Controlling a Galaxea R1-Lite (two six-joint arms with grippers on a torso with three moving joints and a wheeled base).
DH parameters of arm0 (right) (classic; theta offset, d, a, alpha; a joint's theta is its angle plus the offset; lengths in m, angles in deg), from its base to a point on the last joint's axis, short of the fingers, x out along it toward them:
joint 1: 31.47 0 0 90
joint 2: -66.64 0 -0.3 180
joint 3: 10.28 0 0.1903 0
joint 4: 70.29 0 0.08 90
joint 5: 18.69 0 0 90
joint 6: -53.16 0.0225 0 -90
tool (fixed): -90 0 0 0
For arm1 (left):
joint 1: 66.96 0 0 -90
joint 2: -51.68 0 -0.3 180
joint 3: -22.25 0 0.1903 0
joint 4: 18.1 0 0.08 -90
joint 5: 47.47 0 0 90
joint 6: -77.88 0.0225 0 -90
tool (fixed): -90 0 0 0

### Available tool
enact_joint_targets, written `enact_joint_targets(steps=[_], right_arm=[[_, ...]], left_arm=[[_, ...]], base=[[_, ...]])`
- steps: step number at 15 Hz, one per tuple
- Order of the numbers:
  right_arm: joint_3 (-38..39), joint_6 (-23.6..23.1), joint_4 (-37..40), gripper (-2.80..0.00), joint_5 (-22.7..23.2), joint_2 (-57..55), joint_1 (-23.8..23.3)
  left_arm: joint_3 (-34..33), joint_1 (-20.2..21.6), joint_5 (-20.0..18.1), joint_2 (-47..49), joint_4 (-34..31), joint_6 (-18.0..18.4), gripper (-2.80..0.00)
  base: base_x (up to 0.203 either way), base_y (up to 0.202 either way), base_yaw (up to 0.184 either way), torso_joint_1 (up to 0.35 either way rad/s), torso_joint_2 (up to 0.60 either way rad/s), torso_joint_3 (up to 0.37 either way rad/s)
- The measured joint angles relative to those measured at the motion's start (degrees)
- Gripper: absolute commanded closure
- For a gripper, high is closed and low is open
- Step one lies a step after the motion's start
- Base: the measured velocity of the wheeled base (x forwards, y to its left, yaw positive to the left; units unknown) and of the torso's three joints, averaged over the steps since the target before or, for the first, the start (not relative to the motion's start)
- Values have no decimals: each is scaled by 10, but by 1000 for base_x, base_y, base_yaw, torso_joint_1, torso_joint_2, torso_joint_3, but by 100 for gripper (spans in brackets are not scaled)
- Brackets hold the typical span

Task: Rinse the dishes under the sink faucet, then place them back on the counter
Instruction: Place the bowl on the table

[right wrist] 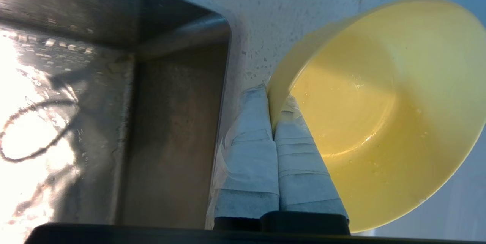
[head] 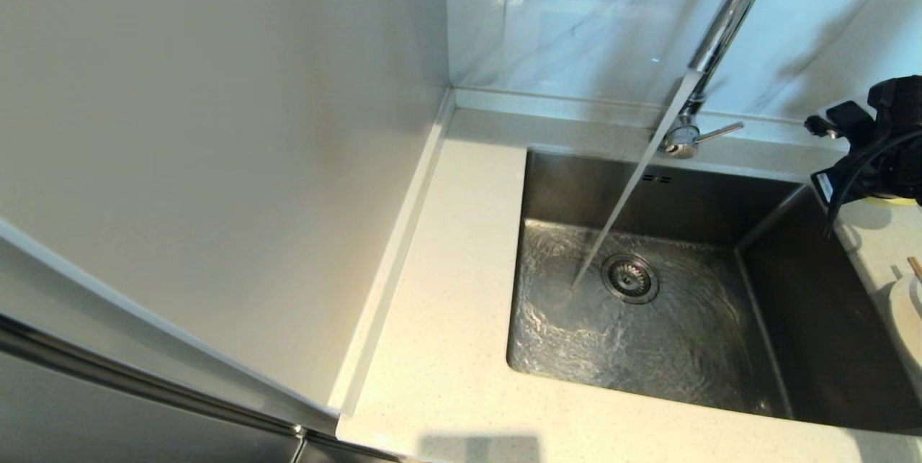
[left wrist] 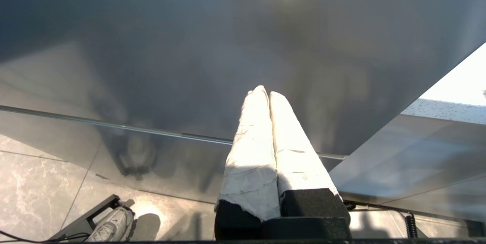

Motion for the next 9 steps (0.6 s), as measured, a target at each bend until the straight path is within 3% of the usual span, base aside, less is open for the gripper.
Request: enact_joint_targets(steps=[6,7,8,9], right_arm=[[-44,-1,0,0,-8,-63,-16],[-49,-2,0,-88,-9,-68,-17],[-54,-2,0,-280,-14,-72,-18],[-58,-2,-2,-280,-17,-75,-19]], left_arm=[[0,0,0,0,0,0,0],[0,0,0,0,0,0,0],[0,0,0,0,0,0,0],[0,0,0,0,0,0,0]], base=[[0,0,0,0,0,0],[0,0,0,0,0,0],[0,0,0,0,0,0],[0,0,0,0,0,0]])
